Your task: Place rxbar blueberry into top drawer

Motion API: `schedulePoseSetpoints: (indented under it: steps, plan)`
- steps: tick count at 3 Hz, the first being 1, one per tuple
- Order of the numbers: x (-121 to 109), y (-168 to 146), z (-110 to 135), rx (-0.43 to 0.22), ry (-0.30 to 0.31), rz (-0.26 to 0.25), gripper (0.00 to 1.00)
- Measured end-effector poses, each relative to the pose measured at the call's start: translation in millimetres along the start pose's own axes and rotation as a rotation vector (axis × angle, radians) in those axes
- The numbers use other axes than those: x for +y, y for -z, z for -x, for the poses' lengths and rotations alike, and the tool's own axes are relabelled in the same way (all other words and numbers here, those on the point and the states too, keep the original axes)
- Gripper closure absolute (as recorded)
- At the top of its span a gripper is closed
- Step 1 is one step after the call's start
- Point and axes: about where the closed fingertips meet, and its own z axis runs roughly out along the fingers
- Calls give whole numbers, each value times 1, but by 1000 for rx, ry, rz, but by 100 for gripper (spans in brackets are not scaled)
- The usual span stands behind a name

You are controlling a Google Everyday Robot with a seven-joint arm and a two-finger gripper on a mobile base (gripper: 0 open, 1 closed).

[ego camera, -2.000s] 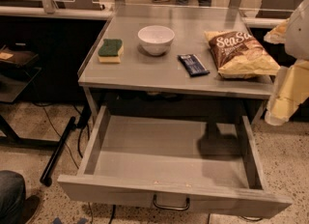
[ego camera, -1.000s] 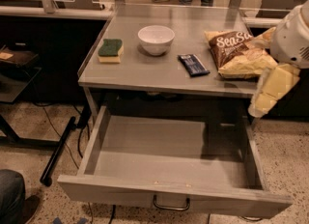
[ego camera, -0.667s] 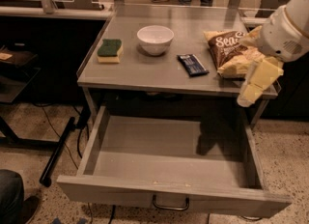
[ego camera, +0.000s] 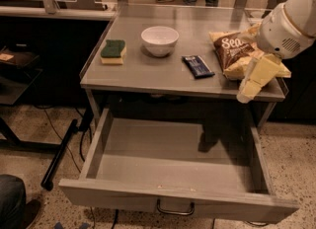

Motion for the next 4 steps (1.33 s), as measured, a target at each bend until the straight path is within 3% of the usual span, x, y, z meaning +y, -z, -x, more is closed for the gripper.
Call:
schedulePoseSetpoints:
  steps: [2,3,4]
  plan:
    - [-45,-29,32,-41,124,18,0]
    - [-44,-34,31,-48,127,18,0]
    - [-62,-49,33,-71,134,2,0]
